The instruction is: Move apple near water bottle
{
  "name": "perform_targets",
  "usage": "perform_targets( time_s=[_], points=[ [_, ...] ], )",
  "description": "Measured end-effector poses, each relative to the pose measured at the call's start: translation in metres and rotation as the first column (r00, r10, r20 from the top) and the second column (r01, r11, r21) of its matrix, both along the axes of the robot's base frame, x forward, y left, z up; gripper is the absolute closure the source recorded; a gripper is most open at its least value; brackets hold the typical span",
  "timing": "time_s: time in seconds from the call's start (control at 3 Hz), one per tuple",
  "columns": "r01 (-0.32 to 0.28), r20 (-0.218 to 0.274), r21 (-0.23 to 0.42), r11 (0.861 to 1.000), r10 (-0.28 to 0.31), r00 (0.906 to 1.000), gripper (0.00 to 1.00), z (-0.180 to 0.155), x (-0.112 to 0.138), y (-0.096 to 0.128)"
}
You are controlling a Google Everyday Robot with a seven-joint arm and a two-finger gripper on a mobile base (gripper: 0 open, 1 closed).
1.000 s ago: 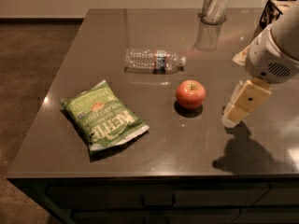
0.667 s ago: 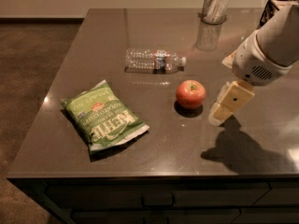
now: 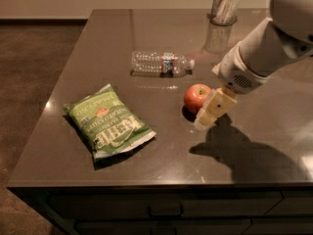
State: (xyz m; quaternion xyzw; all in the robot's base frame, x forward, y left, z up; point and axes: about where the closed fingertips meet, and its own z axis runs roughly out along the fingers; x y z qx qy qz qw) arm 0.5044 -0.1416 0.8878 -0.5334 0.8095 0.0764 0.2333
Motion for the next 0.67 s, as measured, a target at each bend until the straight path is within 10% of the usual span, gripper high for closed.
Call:
perform_targets(
  time_s=[0.33, 0.67],
  points=[
    [0.002, 0.004, 0.008, 1.0, -0.002, 1.0, 0.0, -0.011, 0.009, 0.015],
    [0.006, -0.001, -0.002, 1.0, -0.006, 1.0, 0.25, -0.026, 0.024, 0.019]
  ],
)
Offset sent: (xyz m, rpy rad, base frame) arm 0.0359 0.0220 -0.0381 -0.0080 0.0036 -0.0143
